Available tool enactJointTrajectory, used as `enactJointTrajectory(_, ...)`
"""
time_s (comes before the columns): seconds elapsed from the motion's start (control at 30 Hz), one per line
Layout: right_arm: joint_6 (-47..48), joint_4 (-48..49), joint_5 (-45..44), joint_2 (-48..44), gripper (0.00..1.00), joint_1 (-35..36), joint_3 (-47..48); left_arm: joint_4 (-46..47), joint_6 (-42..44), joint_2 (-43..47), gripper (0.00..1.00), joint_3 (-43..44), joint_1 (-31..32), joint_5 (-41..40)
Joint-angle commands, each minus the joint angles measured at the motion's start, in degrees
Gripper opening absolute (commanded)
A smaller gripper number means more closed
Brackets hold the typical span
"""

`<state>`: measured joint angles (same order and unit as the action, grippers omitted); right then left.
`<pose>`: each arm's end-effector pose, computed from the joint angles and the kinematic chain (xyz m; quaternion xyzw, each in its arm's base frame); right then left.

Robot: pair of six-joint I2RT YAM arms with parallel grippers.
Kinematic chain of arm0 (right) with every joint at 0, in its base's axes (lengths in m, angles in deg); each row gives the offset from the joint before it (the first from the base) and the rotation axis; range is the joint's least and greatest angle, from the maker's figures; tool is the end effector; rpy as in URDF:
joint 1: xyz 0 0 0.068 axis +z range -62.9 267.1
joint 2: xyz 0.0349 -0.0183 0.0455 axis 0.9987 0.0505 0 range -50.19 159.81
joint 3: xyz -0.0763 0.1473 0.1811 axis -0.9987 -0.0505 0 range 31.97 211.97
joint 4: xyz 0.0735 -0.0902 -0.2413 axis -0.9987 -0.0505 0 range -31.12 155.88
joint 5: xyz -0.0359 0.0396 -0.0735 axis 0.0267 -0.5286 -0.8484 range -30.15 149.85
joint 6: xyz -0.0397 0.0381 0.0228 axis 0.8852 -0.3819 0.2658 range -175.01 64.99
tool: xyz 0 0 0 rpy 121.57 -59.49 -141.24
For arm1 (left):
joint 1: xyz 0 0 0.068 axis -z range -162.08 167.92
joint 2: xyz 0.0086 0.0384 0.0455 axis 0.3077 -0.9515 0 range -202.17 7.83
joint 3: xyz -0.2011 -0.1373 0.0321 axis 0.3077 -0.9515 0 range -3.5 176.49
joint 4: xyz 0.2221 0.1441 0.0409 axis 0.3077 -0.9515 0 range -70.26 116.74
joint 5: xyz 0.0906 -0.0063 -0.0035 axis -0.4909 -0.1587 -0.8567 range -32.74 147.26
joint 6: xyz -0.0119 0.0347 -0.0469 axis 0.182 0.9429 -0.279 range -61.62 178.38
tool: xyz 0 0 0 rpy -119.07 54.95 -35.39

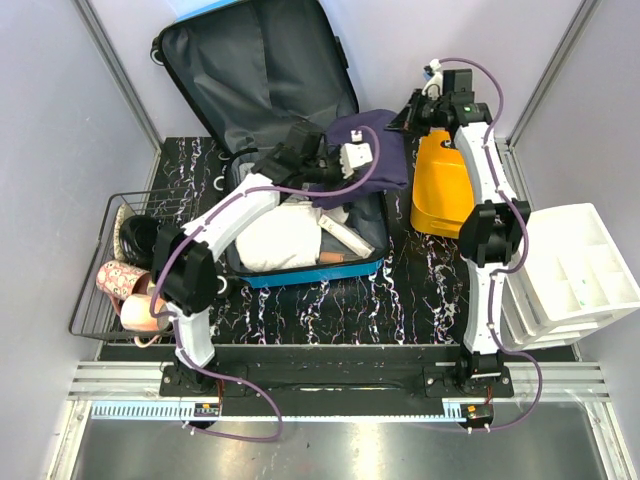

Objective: Open, take out, and arrange the luggage

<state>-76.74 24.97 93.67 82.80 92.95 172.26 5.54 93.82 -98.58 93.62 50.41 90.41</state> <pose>0.5096 0.0767 0.3164 -0.0195 0.8541 0.3567 0.3779 0.3583 -0.2565 0.3023 0.5823 0.6110 -0.2353 0.4820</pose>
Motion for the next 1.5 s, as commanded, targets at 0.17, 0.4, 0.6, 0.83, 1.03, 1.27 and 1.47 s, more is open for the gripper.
enactJointTrajectory(0.17,12.14,2.94,-6.75,-10.47,0.0,-10.94,-2.04,15.46,-5.29,-10.21,0.0,14.92,8.46,-4.58)
enactJointTrajectory(0.4,20.76,2.4,-15.43,-13.89,0.0,-17.53,-9.93,24.87,-6.61,-20.23,0.0,21.7,14.96,-8.0)
enactJointTrajectory(0.6,27.1,5.22,-23.98,-11.44,0.0,-17.89,-15.13,29.45,-7.76,-29.19,0.03,25.48,17.95,-9.41)
enactJointTrajectory(0.83,30.0,5.57,-28.9,-6.69,0.0,-16.48,-12.15,28.74,-6.17,-28.25,0.33,19.97,17.96,-12.14)
enactJointTrajectory(1.03,36.93,3.82,-32.15,-4.49,0.0,-13.5,-13.19,27.7,-10.65,-17.89,0.6,11.08,16.12,-9.16)
enactJointTrajectory(1.27,39.75,3.29,-33.56,-3.96,0.0,-13.05,-17.14,25.5,-16.97,-6.9,0.79,5.89,12.61,-8.1)
enactJointTrajectory(1.47,42.65,3.29,-34.95,-4.23,0.0,-12.7,-21.01,22.86,-19.89,-0.56,0.81,0.97,9.35,-6.52)
